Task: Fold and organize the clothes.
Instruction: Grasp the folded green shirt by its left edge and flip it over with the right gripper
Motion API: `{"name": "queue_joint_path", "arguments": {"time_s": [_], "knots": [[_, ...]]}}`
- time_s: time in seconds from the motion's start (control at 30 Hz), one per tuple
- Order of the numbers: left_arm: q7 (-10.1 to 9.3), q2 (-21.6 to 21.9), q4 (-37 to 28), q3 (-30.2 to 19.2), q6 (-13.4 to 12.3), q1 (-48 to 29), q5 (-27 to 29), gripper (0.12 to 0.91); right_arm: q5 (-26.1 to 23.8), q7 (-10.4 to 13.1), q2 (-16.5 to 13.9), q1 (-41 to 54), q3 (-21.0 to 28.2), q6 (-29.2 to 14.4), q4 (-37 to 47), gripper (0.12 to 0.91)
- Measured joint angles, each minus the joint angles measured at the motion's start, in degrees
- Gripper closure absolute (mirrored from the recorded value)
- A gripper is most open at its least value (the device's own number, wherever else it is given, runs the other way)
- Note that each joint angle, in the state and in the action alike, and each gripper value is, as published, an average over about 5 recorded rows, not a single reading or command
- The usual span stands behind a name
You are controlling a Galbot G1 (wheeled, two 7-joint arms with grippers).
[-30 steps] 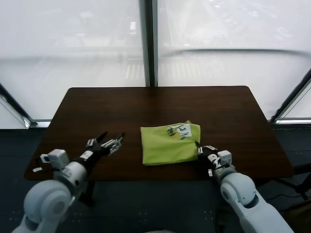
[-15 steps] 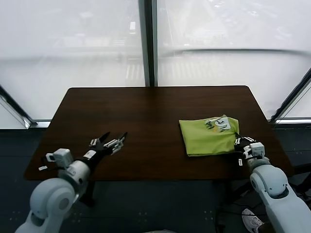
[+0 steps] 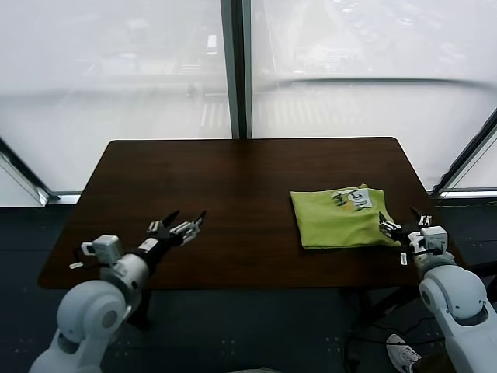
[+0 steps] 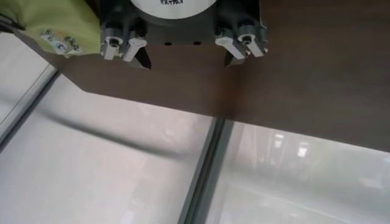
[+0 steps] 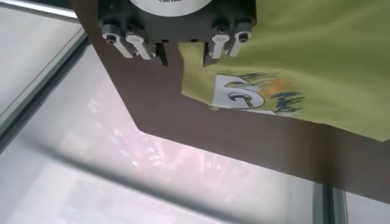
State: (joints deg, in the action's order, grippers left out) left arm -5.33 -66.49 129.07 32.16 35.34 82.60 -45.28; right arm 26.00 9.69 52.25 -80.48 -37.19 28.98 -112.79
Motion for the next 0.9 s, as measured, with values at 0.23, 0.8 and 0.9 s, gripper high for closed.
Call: {"name": "queue_joint_path", "arguments": {"time_s": [0.23, 0.8, 0.9], "knots": [[0.07, -0.27, -0.20, -0.22, -0.47, 0.20, 0.91, 0.123, 1.57, 2.99, 0.79, 0.37, 1.81, -2.69, -5.18, 0.119], [0.55, -2.01, -0.77, -1.16, -2.24, 2.47, 6.23, 0.123, -12.68, 13.40, 5.34, 10.77, 30.88, -1.17, -3.86, 0.118], [0.68, -2.60, -0.87, -1.19, -2.53, 2.89, 6.89, 0.123, -12.91, 13.57, 5.71, 12.24, 34.11, 0.27, -2.95, 0.118]]}}
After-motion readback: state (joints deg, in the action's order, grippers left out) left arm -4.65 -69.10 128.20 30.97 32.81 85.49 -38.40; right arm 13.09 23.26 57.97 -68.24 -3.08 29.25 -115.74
